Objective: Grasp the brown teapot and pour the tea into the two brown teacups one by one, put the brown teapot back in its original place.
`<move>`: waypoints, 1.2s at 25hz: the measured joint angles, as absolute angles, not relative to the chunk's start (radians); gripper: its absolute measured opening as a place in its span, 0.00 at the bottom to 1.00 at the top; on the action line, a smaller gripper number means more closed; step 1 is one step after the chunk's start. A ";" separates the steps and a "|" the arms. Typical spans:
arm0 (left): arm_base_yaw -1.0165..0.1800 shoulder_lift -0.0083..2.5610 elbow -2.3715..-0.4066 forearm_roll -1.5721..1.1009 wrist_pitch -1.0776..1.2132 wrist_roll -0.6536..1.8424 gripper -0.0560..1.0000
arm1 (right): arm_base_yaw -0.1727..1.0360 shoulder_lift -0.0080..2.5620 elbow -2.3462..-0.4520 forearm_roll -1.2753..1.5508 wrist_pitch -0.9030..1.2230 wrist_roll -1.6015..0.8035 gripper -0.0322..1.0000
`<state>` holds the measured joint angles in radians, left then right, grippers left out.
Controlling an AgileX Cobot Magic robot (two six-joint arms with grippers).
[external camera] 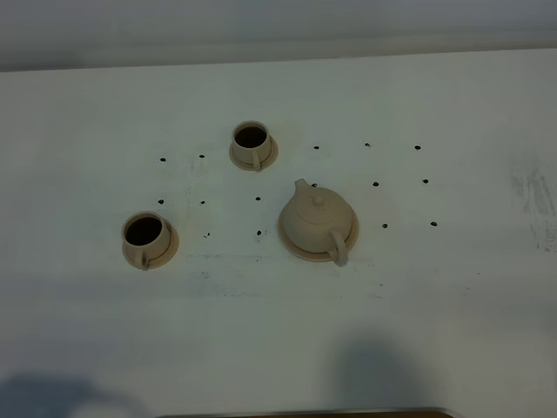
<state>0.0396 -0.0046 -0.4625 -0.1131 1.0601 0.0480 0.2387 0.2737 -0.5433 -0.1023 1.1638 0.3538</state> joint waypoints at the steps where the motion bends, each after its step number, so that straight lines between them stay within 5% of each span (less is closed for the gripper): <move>1: 0.040 -0.005 -0.463 -0.113 1.060 0.048 0.52 | 0.239 0.269 -0.542 -0.112 1.169 0.369 0.58; 11: 0.040 -0.005 -0.463 -0.113 1.060 0.049 0.52 | 0.239 0.243 -0.539 -0.212 1.175 0.424 0.58; 30: 0.040 -0.005 -0.463 -0.113 1.060 0.048 0.52 | 0.239 0.237 -0.524 -0.122 1.118 0.112 0.58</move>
